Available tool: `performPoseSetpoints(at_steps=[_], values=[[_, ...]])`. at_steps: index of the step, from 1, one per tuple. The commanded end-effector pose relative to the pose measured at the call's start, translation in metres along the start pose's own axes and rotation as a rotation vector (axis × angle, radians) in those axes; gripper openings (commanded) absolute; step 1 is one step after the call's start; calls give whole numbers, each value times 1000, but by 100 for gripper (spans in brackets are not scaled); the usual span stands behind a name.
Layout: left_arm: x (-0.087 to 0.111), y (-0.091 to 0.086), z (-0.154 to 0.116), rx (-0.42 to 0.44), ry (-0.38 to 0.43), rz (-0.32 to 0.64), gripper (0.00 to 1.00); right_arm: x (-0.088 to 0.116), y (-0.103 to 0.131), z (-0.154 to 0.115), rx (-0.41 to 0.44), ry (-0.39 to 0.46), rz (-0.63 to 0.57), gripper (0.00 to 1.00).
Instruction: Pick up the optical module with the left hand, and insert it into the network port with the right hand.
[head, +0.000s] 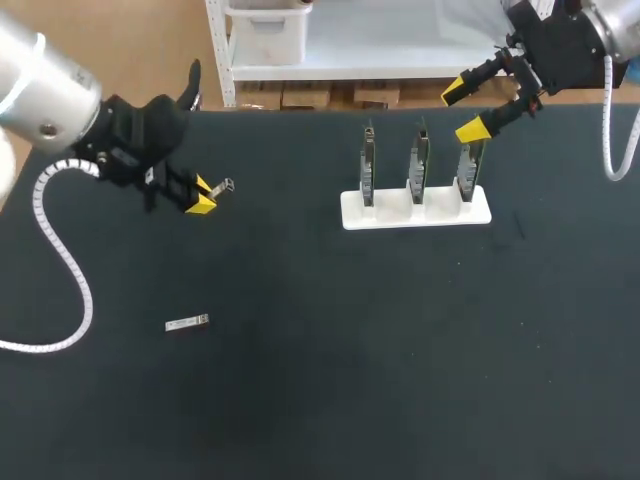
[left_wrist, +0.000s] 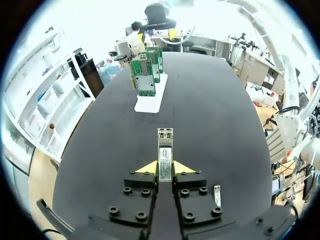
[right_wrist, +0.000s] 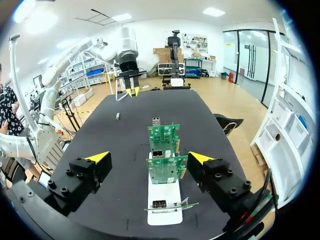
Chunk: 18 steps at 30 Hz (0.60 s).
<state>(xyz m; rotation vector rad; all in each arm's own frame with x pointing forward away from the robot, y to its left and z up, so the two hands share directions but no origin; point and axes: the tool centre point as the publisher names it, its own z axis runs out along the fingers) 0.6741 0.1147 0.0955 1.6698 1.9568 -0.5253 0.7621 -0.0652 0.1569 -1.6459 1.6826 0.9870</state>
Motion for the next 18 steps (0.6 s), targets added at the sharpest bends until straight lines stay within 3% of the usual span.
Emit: performPoseSetpoints(at_steps=[1, 7, 8, 15, 18], values=[[3, -3, -1, -4, -66, 2, 0, 0, 1, 0, 3, -1, -2, 100], [3, -3, -1, -4, -66, 2, 0, 0, 1, 0, 3, -1, -2, 100], [1, -5, 0, -5, -96, -9, 0, 0, 1, 0, 3, -1, -2, 100], [-55, 5, 9, -24, -302, 8, 0, 0, 1, 0, 3, -1, -2, 100], [-78, 10, 11, -15, -348, 48, 0, 0, 1, 0, 3, -1, -2, 100]])
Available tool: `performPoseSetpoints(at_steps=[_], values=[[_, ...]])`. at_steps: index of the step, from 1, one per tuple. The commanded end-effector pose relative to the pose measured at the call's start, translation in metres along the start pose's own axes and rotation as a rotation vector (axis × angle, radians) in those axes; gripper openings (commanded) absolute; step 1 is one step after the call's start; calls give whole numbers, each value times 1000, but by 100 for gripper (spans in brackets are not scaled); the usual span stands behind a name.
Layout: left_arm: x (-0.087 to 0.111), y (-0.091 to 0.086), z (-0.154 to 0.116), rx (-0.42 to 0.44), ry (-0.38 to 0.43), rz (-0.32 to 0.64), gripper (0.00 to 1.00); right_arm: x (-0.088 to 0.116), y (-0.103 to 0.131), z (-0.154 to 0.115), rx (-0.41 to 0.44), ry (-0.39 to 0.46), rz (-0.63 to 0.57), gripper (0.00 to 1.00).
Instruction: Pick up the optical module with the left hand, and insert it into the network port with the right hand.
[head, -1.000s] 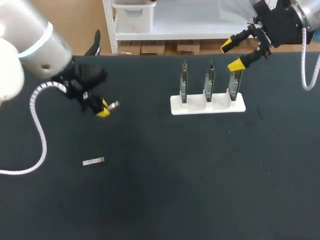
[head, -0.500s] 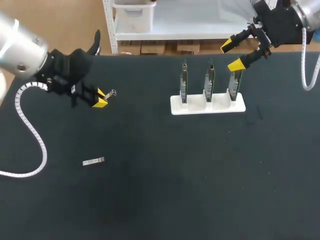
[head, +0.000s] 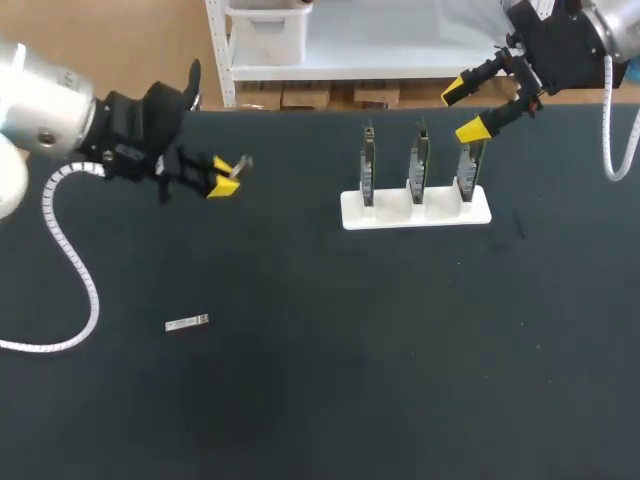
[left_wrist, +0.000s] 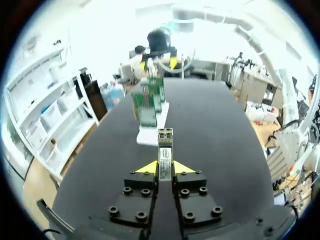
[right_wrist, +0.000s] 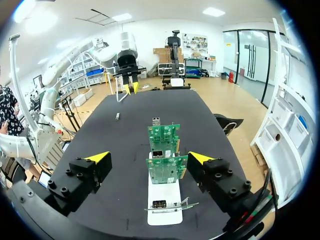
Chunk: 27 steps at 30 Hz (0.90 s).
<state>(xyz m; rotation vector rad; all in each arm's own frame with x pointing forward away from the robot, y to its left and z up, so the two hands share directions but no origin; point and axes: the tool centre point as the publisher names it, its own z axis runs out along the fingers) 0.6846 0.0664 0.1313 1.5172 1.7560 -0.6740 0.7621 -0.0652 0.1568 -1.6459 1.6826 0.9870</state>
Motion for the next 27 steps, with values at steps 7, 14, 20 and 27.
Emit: performPoseSetpoints(at_steps=[7, 14, 20, 27], values=[[-52, 16, 27, 31, -189, 81, 0, 0, 1, 0, 3, -1, -2, 100], [-89, 27, 40, 37, -271, 141, 0, 0, 1, 0, 3, -1, -2, 100], [-114, 35, 55, 51, -359, 154, 0, 0, 1, 0, 3, -1, -2, 100], [-139, 41, 83, 87, -408, 140, 0, 0, 1, 0, 3, -1, -2, 100]])
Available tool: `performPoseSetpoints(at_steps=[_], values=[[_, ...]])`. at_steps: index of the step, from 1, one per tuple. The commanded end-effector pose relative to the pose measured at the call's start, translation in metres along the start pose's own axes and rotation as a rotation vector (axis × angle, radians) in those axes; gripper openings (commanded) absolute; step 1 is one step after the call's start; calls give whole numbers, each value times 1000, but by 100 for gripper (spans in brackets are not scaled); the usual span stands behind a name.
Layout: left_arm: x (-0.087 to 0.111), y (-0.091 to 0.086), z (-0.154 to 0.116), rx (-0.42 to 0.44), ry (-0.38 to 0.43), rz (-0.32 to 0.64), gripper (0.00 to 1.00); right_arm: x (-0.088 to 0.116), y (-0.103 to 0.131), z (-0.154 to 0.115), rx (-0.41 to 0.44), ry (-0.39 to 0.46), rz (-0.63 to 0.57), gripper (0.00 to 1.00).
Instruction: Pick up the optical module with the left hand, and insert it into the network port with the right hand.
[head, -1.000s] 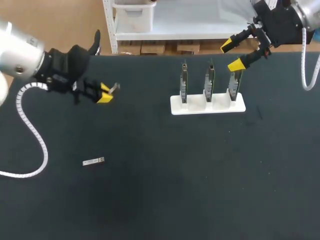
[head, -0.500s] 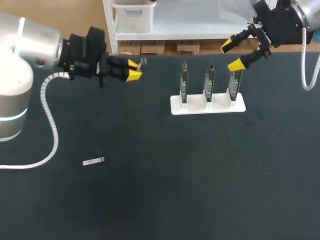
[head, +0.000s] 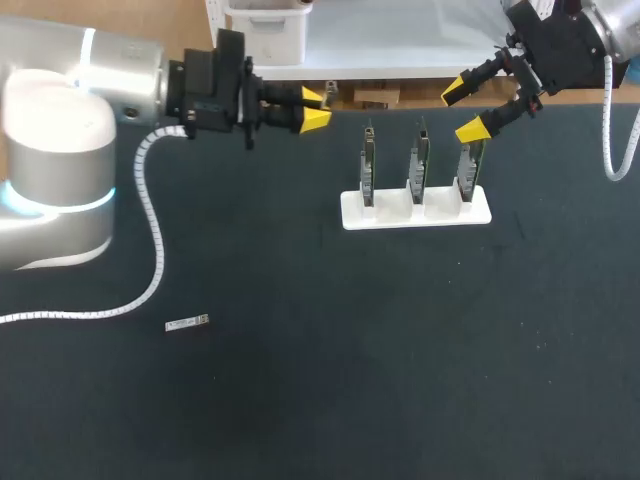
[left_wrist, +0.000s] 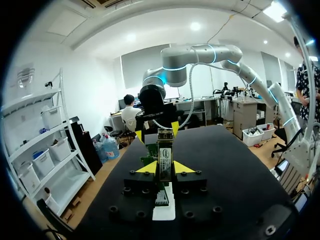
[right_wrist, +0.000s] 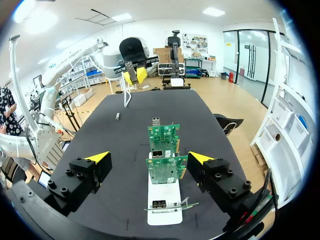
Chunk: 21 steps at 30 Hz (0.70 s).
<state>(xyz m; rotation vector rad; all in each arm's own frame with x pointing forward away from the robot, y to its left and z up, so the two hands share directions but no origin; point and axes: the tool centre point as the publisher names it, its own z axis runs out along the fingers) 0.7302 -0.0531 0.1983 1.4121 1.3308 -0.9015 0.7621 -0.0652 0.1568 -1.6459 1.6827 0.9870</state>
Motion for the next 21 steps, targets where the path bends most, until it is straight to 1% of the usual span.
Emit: performPoseSetpoints(at_steps=[1, 8, 10, 12, 15, 17, 21], values=[[0, 16, 30, 24, -13, -2, 0, 0, 1, 0, 3, -1, -2, 100], [-9, 25, 64, 54, -36, -6, 0, 0, 1, 0, 3, -1, -2, 100], [-12, 27, 75, 68, -53, -16, 0, 0, 1, 0, 3, -1, -2, 100], [-13, 28, 82, 79, -94, -37, 0, 0, 1, 0, 3, -1, -2, 100], [-13, 27, 90, 76, -111, -46, 0, 0, 1, 0, 3, -1, -2, 100], [-11, 26, 94, 77, -133, -68, 0, 0, 1, 0, 3, -1, -2, 100], [-5, 22, 101, 77, -146, -113, 0, 0, 1, 0, 3, -1, -2, 100]])
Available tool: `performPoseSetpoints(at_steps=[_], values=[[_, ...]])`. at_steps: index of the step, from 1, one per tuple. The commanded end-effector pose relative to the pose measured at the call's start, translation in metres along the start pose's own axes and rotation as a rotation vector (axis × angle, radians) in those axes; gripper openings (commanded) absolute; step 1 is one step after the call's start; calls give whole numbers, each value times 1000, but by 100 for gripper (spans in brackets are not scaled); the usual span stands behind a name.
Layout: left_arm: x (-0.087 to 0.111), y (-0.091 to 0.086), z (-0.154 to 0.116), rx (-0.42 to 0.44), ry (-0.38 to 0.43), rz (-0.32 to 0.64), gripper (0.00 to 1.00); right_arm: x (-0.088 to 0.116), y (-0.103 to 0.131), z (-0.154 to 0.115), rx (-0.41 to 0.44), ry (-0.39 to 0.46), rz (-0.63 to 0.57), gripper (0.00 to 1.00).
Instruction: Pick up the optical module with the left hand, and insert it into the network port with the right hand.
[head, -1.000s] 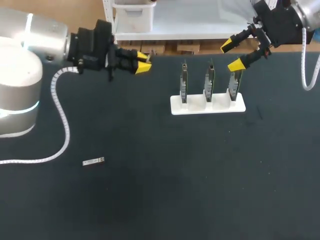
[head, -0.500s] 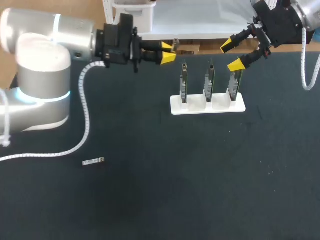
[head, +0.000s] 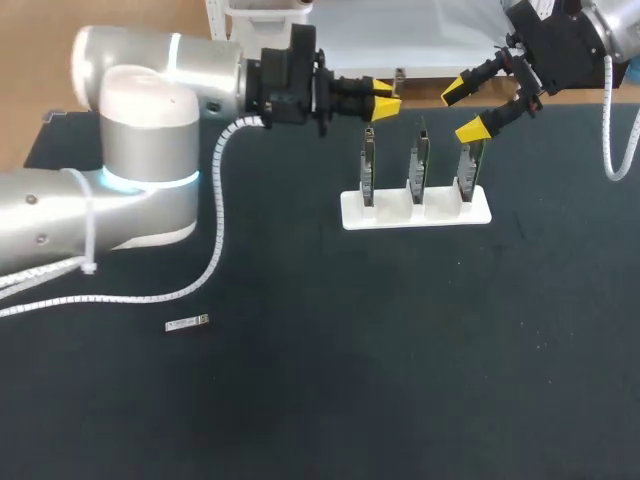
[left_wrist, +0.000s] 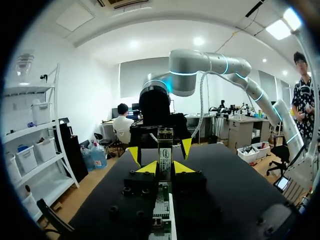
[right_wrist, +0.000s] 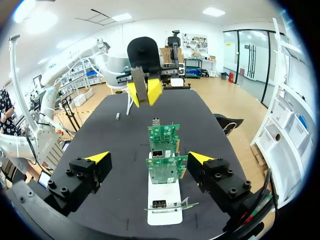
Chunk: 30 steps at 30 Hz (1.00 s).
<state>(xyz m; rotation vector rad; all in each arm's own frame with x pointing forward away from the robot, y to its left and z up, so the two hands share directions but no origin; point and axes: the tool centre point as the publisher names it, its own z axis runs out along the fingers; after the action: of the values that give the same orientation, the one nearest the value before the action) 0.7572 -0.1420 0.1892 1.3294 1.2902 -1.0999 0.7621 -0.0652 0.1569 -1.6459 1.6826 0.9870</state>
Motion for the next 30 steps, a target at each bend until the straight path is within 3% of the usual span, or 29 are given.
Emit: performPoseSetpoints(at_steps=[1, 8, 30], values=[[11, 3, 11, 2, -23, -21, 0, 0, 1, 0, 3, -1, -2, 100], [19, 1, 21, -17, -54, -54, 0, 0, 1, 0, 3, -1, -2, 100], [7, 9, 47, -2, -66, -60, 0, 0, 1, 0, 3, -1, -2, 100]])
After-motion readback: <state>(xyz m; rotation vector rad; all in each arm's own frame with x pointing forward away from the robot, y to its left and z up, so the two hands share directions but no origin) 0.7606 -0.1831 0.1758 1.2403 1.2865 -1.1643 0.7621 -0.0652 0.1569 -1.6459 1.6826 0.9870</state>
